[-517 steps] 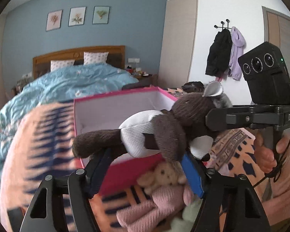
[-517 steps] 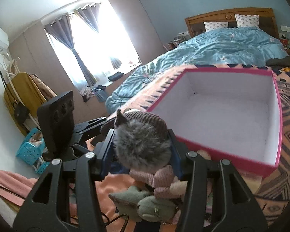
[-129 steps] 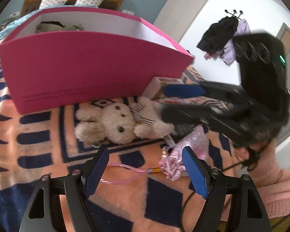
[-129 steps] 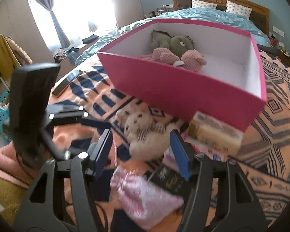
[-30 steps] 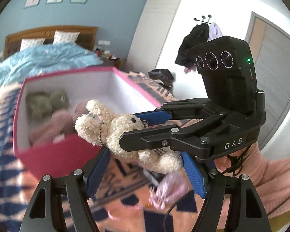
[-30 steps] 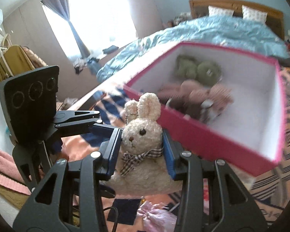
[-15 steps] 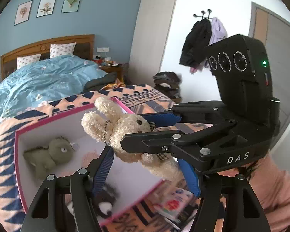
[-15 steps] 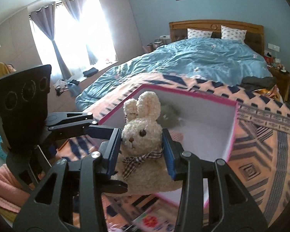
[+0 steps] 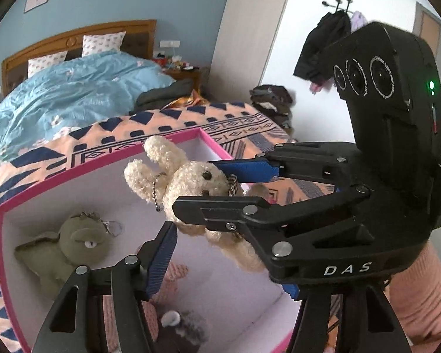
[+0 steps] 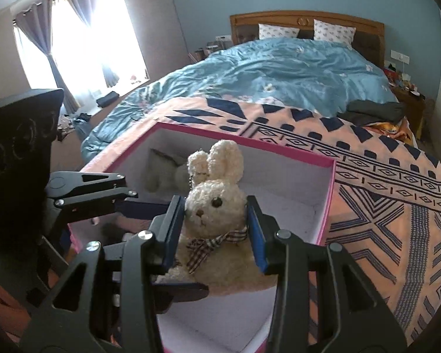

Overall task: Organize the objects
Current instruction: 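Lift the cream bunny over the pink box and open the right gripper, then move the right gripper to the pink drawstring pouch beside the box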

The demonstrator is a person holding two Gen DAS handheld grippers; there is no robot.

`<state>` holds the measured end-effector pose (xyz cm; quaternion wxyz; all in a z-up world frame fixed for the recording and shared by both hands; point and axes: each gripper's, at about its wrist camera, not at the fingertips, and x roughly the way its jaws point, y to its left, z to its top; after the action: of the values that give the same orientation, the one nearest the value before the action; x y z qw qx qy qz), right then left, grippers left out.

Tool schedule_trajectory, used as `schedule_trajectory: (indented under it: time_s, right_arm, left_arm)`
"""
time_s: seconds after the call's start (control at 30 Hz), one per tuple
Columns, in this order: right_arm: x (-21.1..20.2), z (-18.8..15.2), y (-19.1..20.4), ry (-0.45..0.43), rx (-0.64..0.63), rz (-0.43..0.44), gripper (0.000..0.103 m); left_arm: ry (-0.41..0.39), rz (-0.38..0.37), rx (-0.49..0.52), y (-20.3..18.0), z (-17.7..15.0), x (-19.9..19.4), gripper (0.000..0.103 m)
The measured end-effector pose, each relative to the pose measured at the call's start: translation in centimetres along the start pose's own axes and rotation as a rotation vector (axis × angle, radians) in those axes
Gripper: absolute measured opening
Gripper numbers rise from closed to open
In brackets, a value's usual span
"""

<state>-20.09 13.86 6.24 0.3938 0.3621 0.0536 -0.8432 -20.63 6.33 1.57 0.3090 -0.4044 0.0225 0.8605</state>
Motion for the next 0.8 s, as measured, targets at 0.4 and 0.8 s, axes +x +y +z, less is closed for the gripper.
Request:
schedule_trajectory:
  time_s: [0.4, 0.8]
  right_arm:
    - [2.6, 0.8, -2.5, 0.052, 0.055, -0.111, 0.048]
    - [-0.8, -0.2, -1.7, -0.011, 0.099, -0.056, 0.049]
  left_arm:
    - [0.082, 0.080, -0.027, 0.8, 0.9, 1.6, 0.063]
    - [-0.045, 0.076, -0.014, 0.0, -0.8, -3.4, 0.068]
